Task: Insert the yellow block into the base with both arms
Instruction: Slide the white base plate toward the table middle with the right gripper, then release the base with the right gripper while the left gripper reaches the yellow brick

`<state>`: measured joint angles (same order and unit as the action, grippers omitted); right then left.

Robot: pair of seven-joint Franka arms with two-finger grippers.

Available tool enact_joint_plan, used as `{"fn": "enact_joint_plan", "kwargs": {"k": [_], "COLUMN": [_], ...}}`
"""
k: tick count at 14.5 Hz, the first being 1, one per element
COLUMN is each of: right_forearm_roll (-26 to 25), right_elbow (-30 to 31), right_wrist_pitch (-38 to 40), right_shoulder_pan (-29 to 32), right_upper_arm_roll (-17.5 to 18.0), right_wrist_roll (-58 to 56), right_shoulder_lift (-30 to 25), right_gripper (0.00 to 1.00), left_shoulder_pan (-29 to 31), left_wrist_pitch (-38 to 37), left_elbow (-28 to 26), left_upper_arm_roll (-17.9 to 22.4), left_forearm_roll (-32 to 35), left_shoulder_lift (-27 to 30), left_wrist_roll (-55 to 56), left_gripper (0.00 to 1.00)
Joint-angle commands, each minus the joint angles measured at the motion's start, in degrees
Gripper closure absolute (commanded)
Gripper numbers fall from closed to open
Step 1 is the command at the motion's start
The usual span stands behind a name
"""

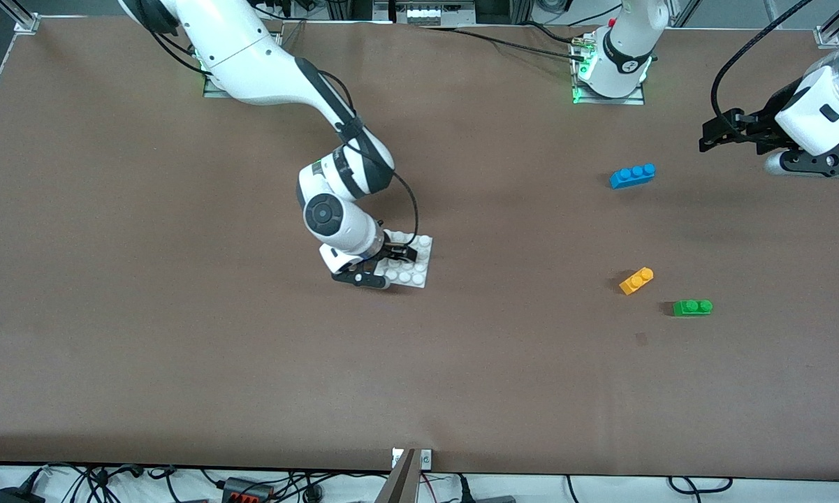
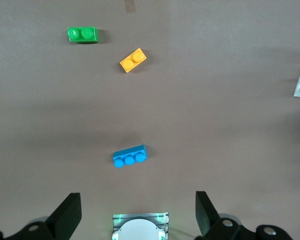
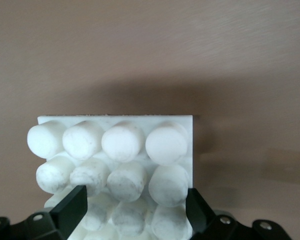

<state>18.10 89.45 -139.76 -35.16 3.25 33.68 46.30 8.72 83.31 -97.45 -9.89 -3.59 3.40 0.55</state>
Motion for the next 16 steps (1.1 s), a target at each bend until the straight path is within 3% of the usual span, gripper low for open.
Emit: {"fn": "enact_joint_plan", "kwargs": {"k": [1,7,12,16], "right_forearm_roll": [1.1,1.1,1.1,1.0], "right_elbow": [-2.6,-4.5,-6.0,-6.2], "right_wrist_pitch": [-2.2,-2.2,-2.3,-2.3], "right_shoulder_pan": [-2.5,-3.4,-5.1,-5.0], "right_upper_arm_roll": [-0.3,-0.2,-0.2,-0.3], "right_wrist_roll": [-0.3,-3.7,-6.3,-6.8], "right_shoulder_lift": [2.5,2.3,2.2,2.0], "right_gripper": [0.12,0.12,0.12,0.13], "left_shoulder_pan": [0.3,0.4,1.9,1.6], "left_wrist_pitch": [-1.3,-1.5,1.2,6.3], "left_elbow": [1.9,1.8,1.8,0.9], "left_upper_arm_roll": [0.1,0.7,0.6,0.1], "left_forearm_roll": [-1.3,-1.0,-0.9,-0.7], "left_shoulder_lift": [-0.8,-1.3,-5.6,-11.3], "left_wrist_roll": [-0.6,0.1,-1.5,-16.4], "left_gripper": [0.00,0.00,0.00,0.00]}}
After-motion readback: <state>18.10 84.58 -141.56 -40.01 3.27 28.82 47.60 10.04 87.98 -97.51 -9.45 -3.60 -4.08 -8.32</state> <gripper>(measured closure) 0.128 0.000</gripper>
